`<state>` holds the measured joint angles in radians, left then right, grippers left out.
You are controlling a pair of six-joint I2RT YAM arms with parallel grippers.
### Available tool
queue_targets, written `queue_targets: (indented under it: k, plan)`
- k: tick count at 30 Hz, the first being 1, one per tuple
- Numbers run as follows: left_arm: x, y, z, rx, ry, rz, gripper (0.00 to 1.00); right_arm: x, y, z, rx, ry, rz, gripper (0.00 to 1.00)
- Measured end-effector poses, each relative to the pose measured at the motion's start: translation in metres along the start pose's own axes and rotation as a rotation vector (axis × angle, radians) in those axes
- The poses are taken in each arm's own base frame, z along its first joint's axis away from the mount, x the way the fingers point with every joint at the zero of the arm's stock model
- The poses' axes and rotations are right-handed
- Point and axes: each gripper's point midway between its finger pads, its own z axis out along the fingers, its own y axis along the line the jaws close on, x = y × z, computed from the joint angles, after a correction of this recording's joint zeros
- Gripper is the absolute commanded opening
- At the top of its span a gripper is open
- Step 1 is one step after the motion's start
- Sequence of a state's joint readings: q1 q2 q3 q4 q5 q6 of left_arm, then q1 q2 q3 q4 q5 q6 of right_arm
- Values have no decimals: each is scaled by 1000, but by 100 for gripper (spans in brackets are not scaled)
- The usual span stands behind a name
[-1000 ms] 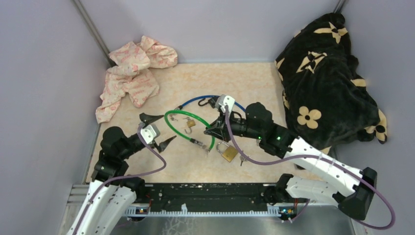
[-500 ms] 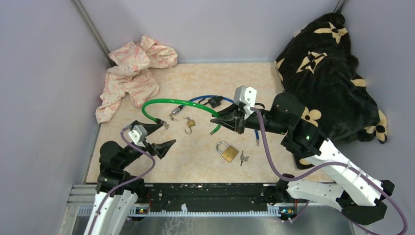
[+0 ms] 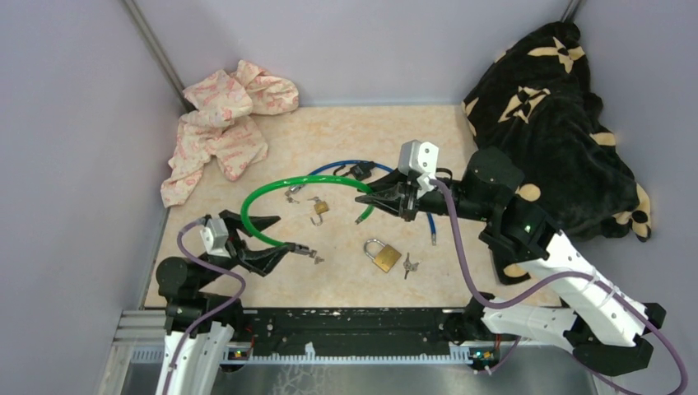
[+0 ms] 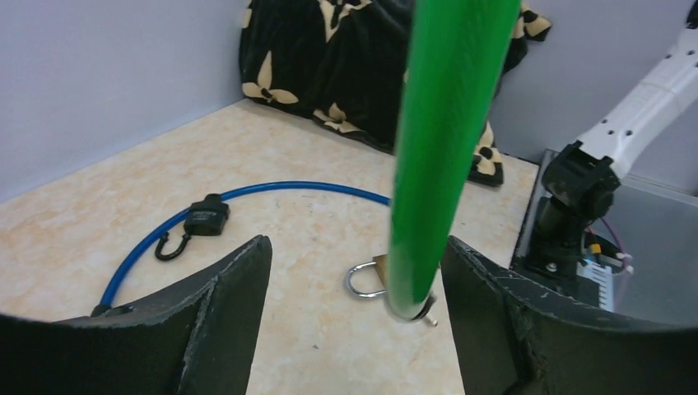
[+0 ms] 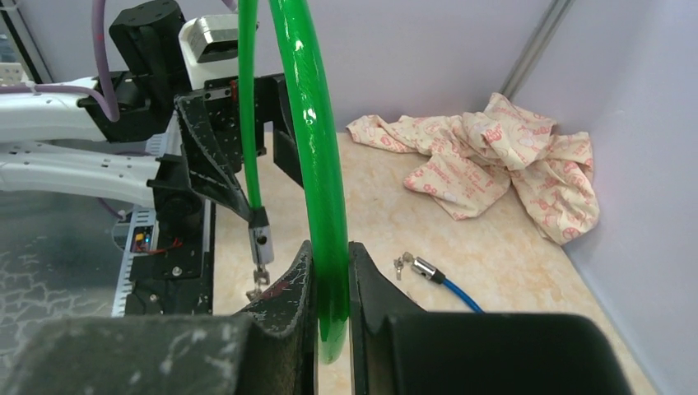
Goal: Lock with the key
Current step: Pick up the lock from the center of the board, then lock the lock.
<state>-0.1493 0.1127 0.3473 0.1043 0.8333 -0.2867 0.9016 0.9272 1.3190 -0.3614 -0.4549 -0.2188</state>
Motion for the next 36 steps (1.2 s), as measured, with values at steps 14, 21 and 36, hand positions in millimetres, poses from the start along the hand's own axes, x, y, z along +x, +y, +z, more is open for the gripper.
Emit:
queue_targets:
  k: [14,21,36]
  plan:
    - [-16,-20,1,78,-76,-206,0,1,2,26,-67,-12,61,0]
    - [-61,-9,-9,-38,-273,-283,0,-34,-12,73,-44,-208,241,0]
    - [-112,-23,-22,-11,-481,-325,0,-67,27,124,-193,-327,390,0]
